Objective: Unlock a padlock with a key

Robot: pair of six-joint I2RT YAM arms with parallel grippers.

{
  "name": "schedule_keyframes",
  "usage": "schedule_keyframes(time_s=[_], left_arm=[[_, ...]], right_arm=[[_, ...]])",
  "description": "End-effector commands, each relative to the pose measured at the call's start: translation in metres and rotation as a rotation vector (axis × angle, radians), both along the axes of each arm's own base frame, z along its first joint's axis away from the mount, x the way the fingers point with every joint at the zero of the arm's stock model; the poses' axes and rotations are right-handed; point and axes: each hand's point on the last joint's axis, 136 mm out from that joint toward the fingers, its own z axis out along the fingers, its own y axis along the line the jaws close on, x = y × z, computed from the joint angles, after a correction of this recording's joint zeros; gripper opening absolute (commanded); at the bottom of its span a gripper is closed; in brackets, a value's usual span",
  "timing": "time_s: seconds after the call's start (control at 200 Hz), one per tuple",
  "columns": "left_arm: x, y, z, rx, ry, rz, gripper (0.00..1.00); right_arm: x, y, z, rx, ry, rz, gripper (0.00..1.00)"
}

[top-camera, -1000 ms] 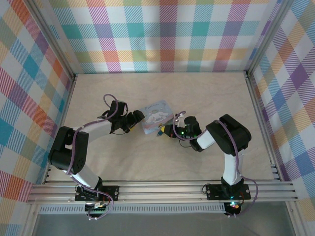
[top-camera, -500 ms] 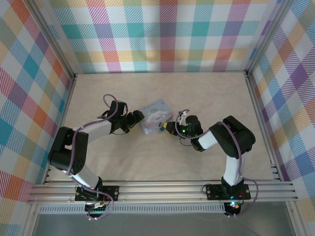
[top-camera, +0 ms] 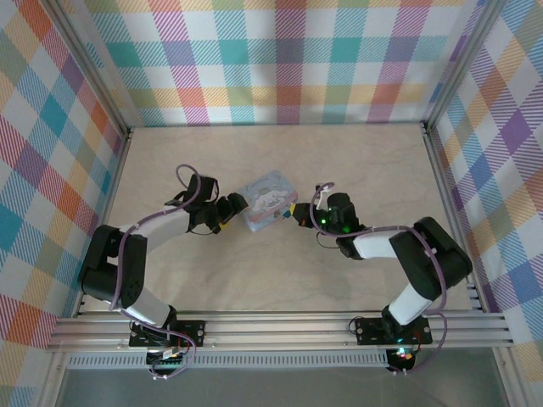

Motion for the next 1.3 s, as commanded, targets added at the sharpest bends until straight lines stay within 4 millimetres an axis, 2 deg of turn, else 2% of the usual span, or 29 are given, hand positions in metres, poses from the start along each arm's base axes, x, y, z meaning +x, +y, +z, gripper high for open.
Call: schedule_keyframes(time_s=[0.0, 0.135, 0.29, 0.535, 0.735, 0.89, 0.975, 0.995, 1.095, 1.295], left_arm=[[-0.004, 0.001, 0.018, 0.014, -0.041, -0.003, 0.82], [-0.002, 0.009, 0.039, 0.025, -0.121, 0.029, 0.83], [-0.003, 0.027, 0.067, 0.066, -0.234, 0.096, 0.86], [-0.015, 0.063, 0.109, 0.156, -0.418, 0.201, 0.96], [-0.032, 0.098, 0.126, 0.234, -0.507, 0.331, 1.0], [-0.047, 0.124, 0.124, 0.307, -0.499, 0.426, 1.0], [-0.048, 0.127, 0.126, 0.307, -0.507, 0.439, 1.0], [-0.052, 0.129, 0.12, 0.321, -0.48, 0.432, 1.0], [-0.053, 0.129, 0.117, 0.321, -0.47, 0.432, 1.0], [-0.052, 0.126, 0.114, 0.313, -0.455, 0.425, 1.0]], right_arm=[[-0.011, -0.008, 0.005, -0.114, -0.022, 0.052, 0.04], [-0.025, -0.016, 0.028, -0.194, -0.055, 0.092, 0.04], [-0.043, -0.027, 0.05, -0.278, -0.058, 0.137, 0.05], [-0.073, -0.042, 0.065, -0.369, 0.007, 0.185, 0.05], [-0.098, -0.05, 0.045, -0.391, 0.186, 0.2, 0.05], [-0.115, -0.047, 0.021, -0.39, 0.321, 0.241, 0.05], [-0.12, -0.05, 0.003, -0.4, 0.381, 0.236, 0.05], [-0.121, -0.05, -0.001, -0.403, 0.392, 0.234, 0.05], [-0.124, -0.052, -0.02, -0.418, 0.442, 0.229, 0.05], [-0.125, -0.051, -0.045, -0.425, 0.493, 0.232, 0.05]])
